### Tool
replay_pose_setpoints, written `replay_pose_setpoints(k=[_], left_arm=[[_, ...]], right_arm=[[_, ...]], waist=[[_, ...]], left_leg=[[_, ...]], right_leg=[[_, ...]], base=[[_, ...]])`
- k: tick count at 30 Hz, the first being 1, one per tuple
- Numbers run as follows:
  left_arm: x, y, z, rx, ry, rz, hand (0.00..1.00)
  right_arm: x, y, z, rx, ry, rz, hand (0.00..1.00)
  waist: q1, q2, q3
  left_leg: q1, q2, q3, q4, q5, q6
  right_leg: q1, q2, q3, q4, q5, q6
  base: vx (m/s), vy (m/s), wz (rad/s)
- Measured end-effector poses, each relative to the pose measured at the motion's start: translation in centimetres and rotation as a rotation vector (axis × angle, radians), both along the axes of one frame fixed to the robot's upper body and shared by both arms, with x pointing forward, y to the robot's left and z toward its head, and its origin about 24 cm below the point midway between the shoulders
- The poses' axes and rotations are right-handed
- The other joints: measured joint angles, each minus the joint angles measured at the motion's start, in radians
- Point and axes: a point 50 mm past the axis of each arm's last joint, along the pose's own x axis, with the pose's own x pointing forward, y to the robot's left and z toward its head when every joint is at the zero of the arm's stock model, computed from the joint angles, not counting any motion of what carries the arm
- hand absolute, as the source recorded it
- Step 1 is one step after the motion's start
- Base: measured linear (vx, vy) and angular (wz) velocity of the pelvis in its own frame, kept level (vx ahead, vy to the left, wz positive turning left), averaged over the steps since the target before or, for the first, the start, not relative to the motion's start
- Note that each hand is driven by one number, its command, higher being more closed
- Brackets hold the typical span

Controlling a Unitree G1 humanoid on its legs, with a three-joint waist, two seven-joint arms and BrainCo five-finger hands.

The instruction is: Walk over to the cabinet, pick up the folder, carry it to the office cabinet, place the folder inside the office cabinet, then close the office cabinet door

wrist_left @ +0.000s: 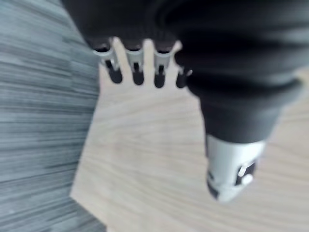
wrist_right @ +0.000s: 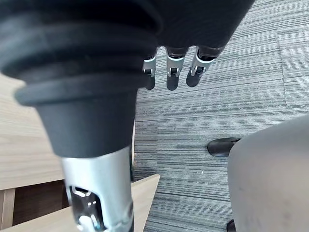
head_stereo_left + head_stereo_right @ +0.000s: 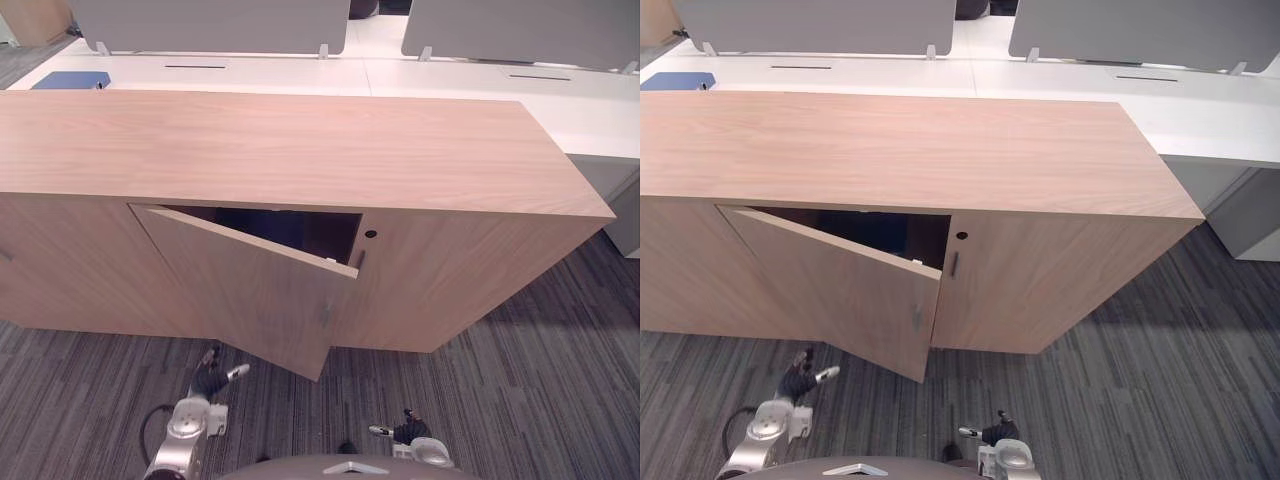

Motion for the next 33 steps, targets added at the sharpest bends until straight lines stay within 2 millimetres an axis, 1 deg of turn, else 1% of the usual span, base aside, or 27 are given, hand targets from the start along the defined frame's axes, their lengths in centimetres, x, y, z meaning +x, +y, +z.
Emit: replay_pose_setpoints(k=[1,2,3,4,5,6,8,9,10,11,12,13,14,17,19,20,22,25,28,33], left_arm=[[-0.9,0.3,-0.6,0.004,0.042,0.017,0.0],[-1.3,0.5,-0.8,0.008,0.061,0.025,0.0],[-2.4,0.8,-1.5,0.017,0.111,0.037,0.0],[-2.8,1.0,-1.7,0.017,0.13,0.048,0.0],[-3.7,1.1,-2.2,0.016,0.171,0.067,0.0],[-4.1,1.1,-2.4,0.017,0.191,0.07,0.0],[-5.8,1.4,-3.2,0.019,0.265,0.093,0.0],[-6.2,1.6,-3.3,0.017,0.275,0.113,0.0],[-7.0,2.1,-3.5,0.019,0.306,0.148,0.0],[-7.2,2.1,-3.5,0.02,0.311,0.151,0.0],[-7.8,2.2,-3.6,0.026,0.328,0.155,0.0],[-7.8,2.2,-3.6,0.026,0.329,0.155,0.0],[-8.3,2.3,-3.7,0.023,0.345,0.172,0.0],[-9.1,2.3,-4.0,0.016,0.38,0.199,0.0],[-9.1,2.4,-4.0,0.016,0.385,0.209,0.0],[-9.2,2.4,-4.0,0.015,0.388,0.214,0.0],[-9.3,2.4,-4.0,0.016,0.388,0.214,0.0],[-8.9,2.4,-4.0,0.015,0.38,0.212,0.0],[-8.5,2.4,-3.9,0.013,0.37,0.21,0.0],[-8.2,2.1,-3.9,0.001,0.361,0.223,0.0]], right_arm=[[0.0,0.0,0.0,0.0,-0.001,0.001,0.0],[0.0,0.0,0.0,0.0,-0.001,0.001,0.0],[0.1,0.0,0.0,0.0,0.0,0.001,0.0],[0.1,0.0,0.0,0.0,0.001,0.002,0.0],[0.1,0.0,0.0,0.0,0.002,0.002,0.0],[0.0,0.0,0.0,0.0,0.003,0.002,0.0],[-0.2,0.0,-0.2,0.002,0.016,-0.001,0.0],[-0.3,0.0,-0.2,0.002,0.019,-0.002,0.0],[-0.4,-0.1,-0.3,0.004,0.025,-0.01,0.0],[-0.4,-0.1,-0.3,0.004,0.026,-0.01,0.0],[-0.4,-0.1,-0.3,0.004,0.026,-0.011,0.0],[-0.4,-0.1,-0.3,0.004,0.026,-0.011,0.0],[-0.2,-0.1,-0.2,0.006,0.021,-0.014,0.0],[-0.2,-0.2,-0.2,0.016,0.023,-0.024,0.0],[-0.2,-0.2,-0.3,0.017,0.029,-0.027,0.0],[-0.5,-0.2,-0.5,0.019,0.046,-0.029,0.0],[-0.3,-0.2,-0.5,0.023,0.052,-0.028,0.0],[-0.5,-0.1,-0.6,0.029,0.063,-0.026,0.0],[-0.3,-0.1,-0.5,0.029,0.059,-0.026,0.0],[-0.2,-0.3,-0.6,0.032,0.067,-0.045,0.0]], waist=[[0.001,-0.002,0.002],[0.002,-0.002,0.004],[0.003,-0.003,0.007],[0.003,-0.004,0.007],[0.003,-0.005,0.008],[0.004,-0.005,0.008],[0.016,-0.009,0.008],[0.019,-0.011,0.008],[0.025,-0.016,0.008],[0.026,-0.016,0.008],[0.025,-0.017,0.008],[0.025,-0.017,0.008],[0.026,-0.017,0.008],[0.029,-0.018,0.008],[0.03,-0.02,0.008],[0.031,-0.02,0.008],[0.033,-0.019,0.009],[0.032,-0.019,0.011],[0.032,-0.016,0.016],[0.032,-0.004,0.03]], left_leg=[[0.0,-0.002,-0.006,0.0,0.004,0.001],[0.0,-0.003,-0.009,0.0,0.007,0.002],[-0.002,-0.005,-0.017,-0.001,0.014,0.006],[-0.003,-0.007,-0.02,-0.001,0.015,0.006],[-0.004,-0.009,-0.025,-0.001,0.015,0.002],[-0.004,-0.009,-0.029,-0.001,0.016,0.002],[-0.005,-0.012,-0.038,-0.001,0.019,0.0],[-0.007,-0.013,-0.04,-0.001,0.019,0.0],[-0.011,-0.017,-0.045,-0.001,0.016,0.004],[-0.011,-0.017,-0.045,-0.001,0.016,0.005],[-0.01,-0.02,-0.046,-0.001,0.015,0.005],[-0.01,-0.02,-0.046,-0.001,0.015,0.005],[-0.009,-0.026,-0.048,-0.001,0.012,0.01],[-0.008,-0.035,-0.048,-0.001,0.004,0.016],[-0.005,-0.039,-0.047,0.0,-0.004,0.017],[-0.003,-0.041,-0.047,0.0,-0.006,0.017],[0.003,-0.042,-0.044,0.0,-0.008,0.022],[0.01,-0.042,-0.043,0.0,-0.011,0.019],[0.018,-0.041,-0.042,0.001,-0.012,0.017],[0.028,-0.035,-0.031,0.0,-0.015,0.013]], right_leg=[[-0.002,-0.002,-0.003,0.006,-0.003,-0.003],[-0.002,-0.003,-0.005,0.008,-0.004,-0.004],[-0.008,-0.007,-0.016,0.014,-0.008,-0.004],[-0.009,-0.009,-0.021,0.017,-0.014,-0.007],[-0.008,-0.012,-0.03,0.021,-0.021,-0.007],[-0.008,-0.013,-0.032,0.02,-0.024,-0.003],[-0.006,-0.017,-0.034,0.019,-0.025,-0.002],[-0.005,-0.017,-0.034,0.018,-0.025,-0.001],[-0.004,-0.02,-0.034,0.013,-0.026,0.0],[-0.004,-0.021,-0.034,0.012,-0.026,0.0],[0.0,-0.024,-0.034,0.008,-0.027,0.001],[0.0,-0.024,-0.034,0.008,-0.027,0.001],[0.001,-0.03,-0.035,0.008,-0.027,0.001],[0.003,-0.037,-0.034,0.007,-0.03,0.006],[0.008,-0.04,-0.032,0.008,-0.026,0.005],[0.01,-0.041,-0.031,0.006,-0.018,0.016],[0.02,-0.041,-0.032,0.0,-0.018,0.016],[0.032,-0.039,-0.033,-0.01,-0.018,0.016],[0.041,-0.036,-0.035,-0.013,-0.019,0.011],[0.046,-0.029,-0.032,-0.01,-0.023,0.004]], base=[[-0.11,-0.035,0.08],[-0.19,-0.05,0.12],[-0.14,-0.032,0.13],[-0.19,-0.035,0.2],[-0.11,-0.013,0.17],[-0.13,-0.013,0.19],[-0.11,-0.005,0.11],[-0.08,0.016,0.09],[-0.04,0.014,0.07],[-0.03,0.022,0.07],[0.0,0.0,0.0],[0.01,0.034,0.04],[0.03,0.041,0.03],[0.06,0.045,0.01],[0.1,0.028,-0.02],[0.1,0.019,-0.04],[0.09,0.002,-0.03],[0.08,-0.021,-0.01],[0.02,-0.05,-0.01],[-0.07,-0.055,-0.06]])
